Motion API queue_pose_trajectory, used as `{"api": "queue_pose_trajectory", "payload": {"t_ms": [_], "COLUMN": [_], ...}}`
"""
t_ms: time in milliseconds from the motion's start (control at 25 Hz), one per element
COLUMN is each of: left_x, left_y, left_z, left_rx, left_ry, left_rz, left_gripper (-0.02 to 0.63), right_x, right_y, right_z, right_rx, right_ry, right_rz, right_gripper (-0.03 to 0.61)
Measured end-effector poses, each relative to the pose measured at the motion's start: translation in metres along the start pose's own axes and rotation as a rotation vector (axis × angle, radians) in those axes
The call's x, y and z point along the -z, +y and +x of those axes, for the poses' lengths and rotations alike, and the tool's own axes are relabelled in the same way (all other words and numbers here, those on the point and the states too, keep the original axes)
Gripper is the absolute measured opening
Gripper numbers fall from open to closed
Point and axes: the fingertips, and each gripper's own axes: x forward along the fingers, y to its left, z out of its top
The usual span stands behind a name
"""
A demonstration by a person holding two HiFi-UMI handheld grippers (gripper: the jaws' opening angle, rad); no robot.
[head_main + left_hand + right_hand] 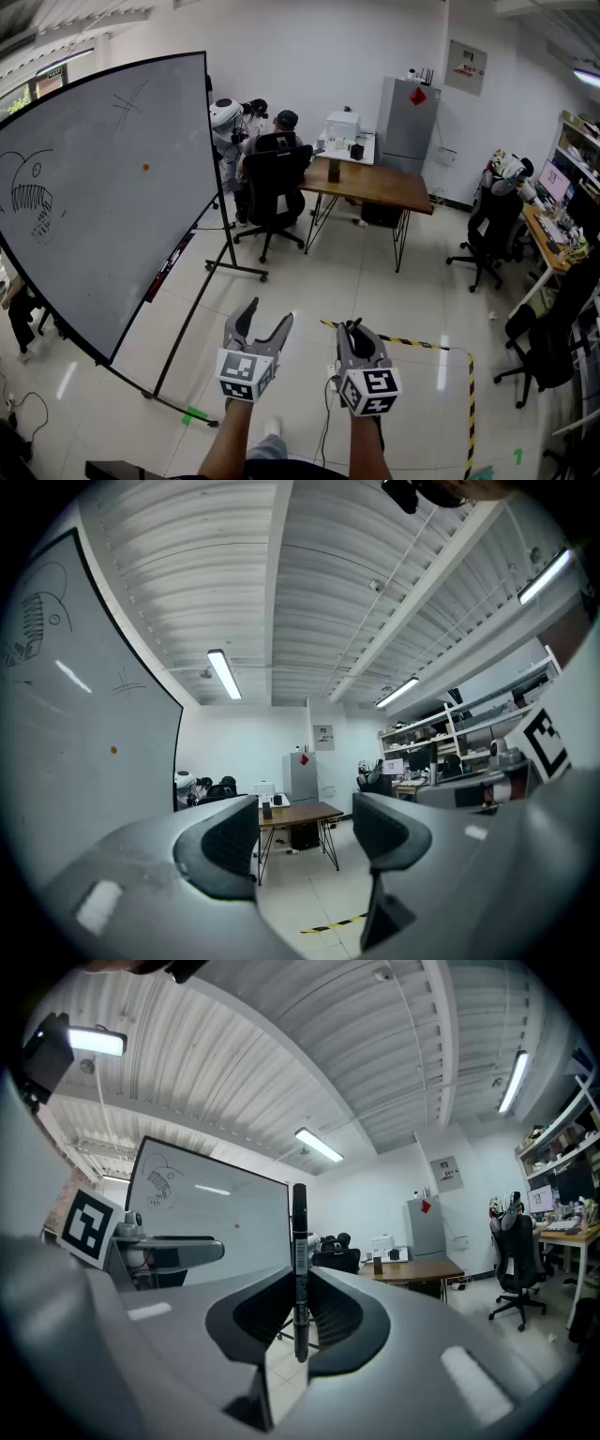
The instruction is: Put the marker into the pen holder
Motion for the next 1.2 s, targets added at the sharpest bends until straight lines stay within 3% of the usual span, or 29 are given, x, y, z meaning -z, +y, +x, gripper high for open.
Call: {"api": "queue_pose_trajectory", "payload": {"t_ms": [280,520,840,1200], "left_x": [-0.013,-0.009,0.007,-0.002], "left_y": [0.097,0.153,0.183,0.209], "left_z": [0.057,0.098,0.144,0.249], "left_rx": [0.032,0.051,0.096,0.056], "left_ry": [-0.04,-0.035,-0.02,-0.002], "left_rz": [0.028,0.021,0.004,0.004], "left_gripper": [0.316,0.316,0.316,0.316], "right_x": [-0.016,-0.029,-0.021,-0.04], "right_y": [0.024,0.034,0.023,-0.036], "right_z": [0.113,0.186,0.243,0.333], "right_rx": [0.002,-0.002,0.02,-0.037], "right_ry": [-0.008,-0.016,0.013,-0.006], "right_rz": [-0.001,-0.028,-0.039,-0.019], "right_gripper": [0.051,0.051,0.051,0.051]}}
